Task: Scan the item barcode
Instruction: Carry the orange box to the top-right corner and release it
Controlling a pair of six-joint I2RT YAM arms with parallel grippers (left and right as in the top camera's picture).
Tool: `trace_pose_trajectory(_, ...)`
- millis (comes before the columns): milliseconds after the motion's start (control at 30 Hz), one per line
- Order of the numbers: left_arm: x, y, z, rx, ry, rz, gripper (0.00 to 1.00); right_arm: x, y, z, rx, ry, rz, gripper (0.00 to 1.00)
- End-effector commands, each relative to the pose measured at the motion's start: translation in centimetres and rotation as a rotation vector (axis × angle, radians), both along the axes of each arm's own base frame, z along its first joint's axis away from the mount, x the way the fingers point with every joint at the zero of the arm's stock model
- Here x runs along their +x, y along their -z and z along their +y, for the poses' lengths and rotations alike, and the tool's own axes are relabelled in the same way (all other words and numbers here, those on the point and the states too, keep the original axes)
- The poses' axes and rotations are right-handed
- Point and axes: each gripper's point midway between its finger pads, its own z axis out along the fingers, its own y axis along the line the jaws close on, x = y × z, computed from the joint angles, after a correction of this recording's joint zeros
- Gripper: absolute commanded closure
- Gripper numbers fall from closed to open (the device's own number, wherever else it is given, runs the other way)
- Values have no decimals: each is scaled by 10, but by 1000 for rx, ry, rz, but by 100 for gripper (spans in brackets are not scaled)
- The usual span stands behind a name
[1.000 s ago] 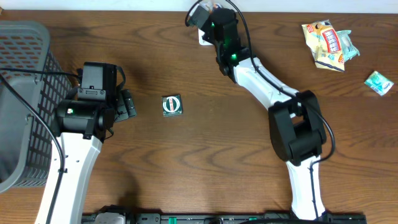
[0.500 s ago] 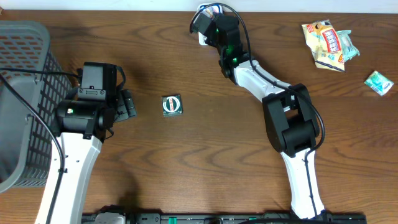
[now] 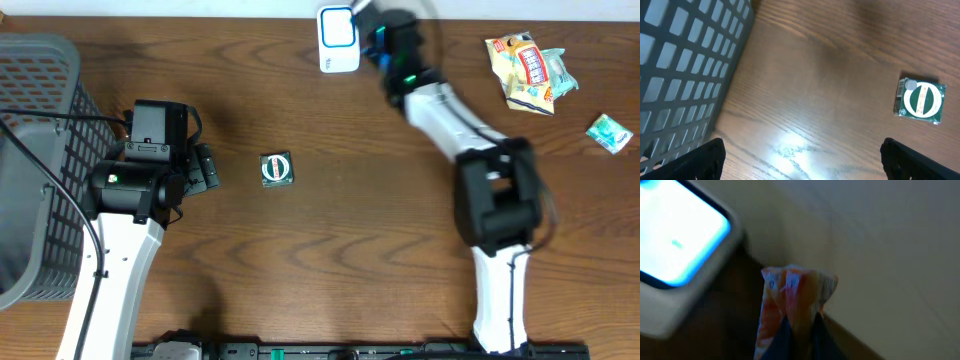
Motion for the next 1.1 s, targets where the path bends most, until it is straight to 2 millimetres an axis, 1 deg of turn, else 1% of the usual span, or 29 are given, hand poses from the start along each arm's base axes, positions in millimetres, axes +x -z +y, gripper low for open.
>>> trace_pose_trajectory(0, 2, -4, 0, -1, -4, -10, 2, -8, -78, -87, 69, 192, -70, 99)
trace_pose_trajectory(67, 2, -4, 0, -1, -4, -11, 2, -19, -77, -132, 38, 283, -14, 99)
trace_pose_trajectory(133, 2, -4, 0, -1, -4, -10, 2, -33, -68, -174, 14, 360, 58, 99)
trace_pose_trajectory(233, 2, -4, 0, -1, -4, -10, 2, -58, -44, -227, -10, 450, 194, 99)
trace_pose_trajectory(333, 2, -4, 0, -1, -4, -10, 2, -83, -19, -273, 0, 516, 315, 99)
trace_pose_trajectory(433, 2, -4, 0, -1, -4, -11, 3, -98, 0, -300, 48, 535, 386, 99)
trace_pose_trajectory(533, 2, -4, 0, -1, -4, -11, 2, -113, 12, -330, 93, 616, 417, 98)
trace_pose_trajectory(567, 2, -4, 0, -1, -4, -11, 2, -118, 15, -338, 112, 645, 422, 96)
trace_pose_trajectory(600, 2, -4, 0, -1, -4, -11, 2, -122, 19, -347, 134, 677, 424, 90)
trace_pose_trajectory(633, 2, -4, 0, -1, -4, -11, 2, -126, 23, -355, 160, 710, 426, 77)
trace_pose_trajectory(667, 2, -4, 0, -1, -4, -11, 3, -128, 26, -359, 175, 729, 427, 67)
trace_pose_trajectory(700, 2, -4, 0, -1, -4, -11, 2, -131, 30, -363, 191, 739, 436, 60)
trace_pose_trajectory(767, 2, -4, 0, 0, -4, -10, 2, -133, 36, -363, 214, 731, 452, 46)
trace_pose_trajectory(833, 2, -4, 0, -1, -4, -10, 2, -131, 39, -357, 244, 699, 463, 26)
trace_pose_trajectory(900, 2, -4, 0, -1, -4, -11, 2, -127, 40, -350, 274, 672, 465, 12)
trace_pose_trajectory(933, 2, -4, 0, -1, -4, -11, 2, -126, 41, -346, 292, 666, 463, 9)
trace_pose_trajectory(1000, 2, -4, 0, -1, -4, -11, 2, -123, 42, -337, 331, 654, 462, 5)
trace_pose_trajectory(1067, 2, -4, 0, -1, -4, -11, 2, -118, 43, -322, 384, 613, 469, 2)
